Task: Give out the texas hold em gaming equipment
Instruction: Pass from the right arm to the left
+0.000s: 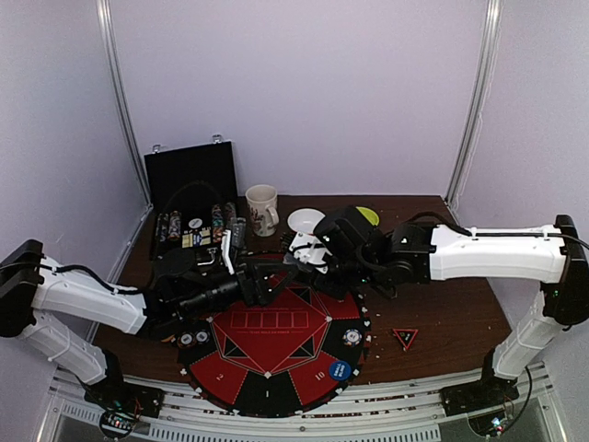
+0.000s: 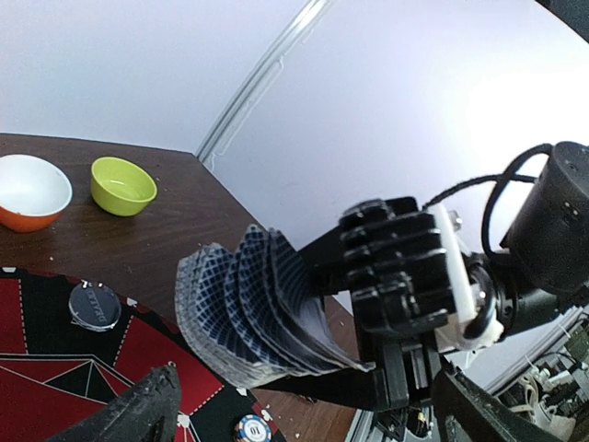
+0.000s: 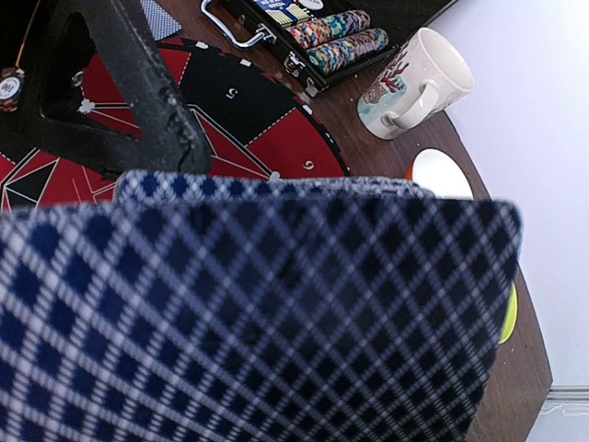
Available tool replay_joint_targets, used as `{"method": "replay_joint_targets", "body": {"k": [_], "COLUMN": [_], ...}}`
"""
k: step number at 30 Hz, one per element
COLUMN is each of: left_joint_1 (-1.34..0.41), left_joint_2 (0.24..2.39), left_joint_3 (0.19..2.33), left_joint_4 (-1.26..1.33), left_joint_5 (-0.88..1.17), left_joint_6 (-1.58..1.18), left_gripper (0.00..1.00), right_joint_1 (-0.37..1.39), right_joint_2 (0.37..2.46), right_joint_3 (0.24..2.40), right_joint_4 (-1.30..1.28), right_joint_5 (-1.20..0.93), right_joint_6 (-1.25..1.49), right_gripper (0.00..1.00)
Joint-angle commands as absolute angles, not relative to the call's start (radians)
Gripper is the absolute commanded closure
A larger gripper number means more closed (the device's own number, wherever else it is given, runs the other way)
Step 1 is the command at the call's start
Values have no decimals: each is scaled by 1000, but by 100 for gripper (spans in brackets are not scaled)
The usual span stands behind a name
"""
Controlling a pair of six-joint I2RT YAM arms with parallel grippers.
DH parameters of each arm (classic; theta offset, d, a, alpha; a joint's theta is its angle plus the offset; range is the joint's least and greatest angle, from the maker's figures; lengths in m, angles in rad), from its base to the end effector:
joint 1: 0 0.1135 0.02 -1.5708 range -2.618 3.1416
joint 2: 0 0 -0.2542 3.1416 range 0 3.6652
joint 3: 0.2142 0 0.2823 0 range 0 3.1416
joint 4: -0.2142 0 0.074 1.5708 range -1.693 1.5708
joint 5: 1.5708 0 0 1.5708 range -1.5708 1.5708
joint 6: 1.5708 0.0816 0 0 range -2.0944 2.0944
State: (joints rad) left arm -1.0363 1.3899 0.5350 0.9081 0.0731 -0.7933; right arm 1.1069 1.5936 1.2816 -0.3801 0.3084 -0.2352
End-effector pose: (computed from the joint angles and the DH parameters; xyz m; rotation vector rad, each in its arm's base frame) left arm 0.1761 -0.3092 0.2031 0.2746 1.7008 -1.4772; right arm 0.2117 0.3677 0.2432 -1.2542 1.8407 0.1278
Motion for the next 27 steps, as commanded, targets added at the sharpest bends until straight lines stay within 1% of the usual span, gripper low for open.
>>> {"method": "replay_joint_targets", "body": {"k": [1, 10, 14, 16, 20, 23, 27], "left_joint_1": [-1042, -1042, -1042, -1042, -1042, -1042, -1042], "left_joint_2": [1415, 1445, 1459, 1466, 1463, 1454, 1453], "left_joint_3": [534, 549, 561, 560, 553, 560, 558], "left_joint_4": [1003, 1036, 1026, 1028, 1044, 1020, 1011], "left_joint_5": [-50, -107, -101, -111, -149, -163, -153], "left_joint_6": [-850, -888, -895, -920, -941, -931, -934], "left_gripper": [2, 2, 4, 8, 9, 15, 28], "right_joint_1": [1119, 1154, 1164, 1170, 1184, 1190, 1196], "right_joint_2": [1614, 1654, 1671, 1679, 1695, 1699, 1699], "right_joint_3": [1334, 1358, 1361, 1364, 1371, 1370, 1368], "right_joint_4": [-378, -370, -370, -369, -381, -378, -363], "right_joint_5": [366, 379, 380, 387, 411, 411, 398], "right_joint_6": [-179, -179, -182, -186, -195, -199, -220], "right_gripper": [50, 50, 50, 50, 50, 50, 50]}}
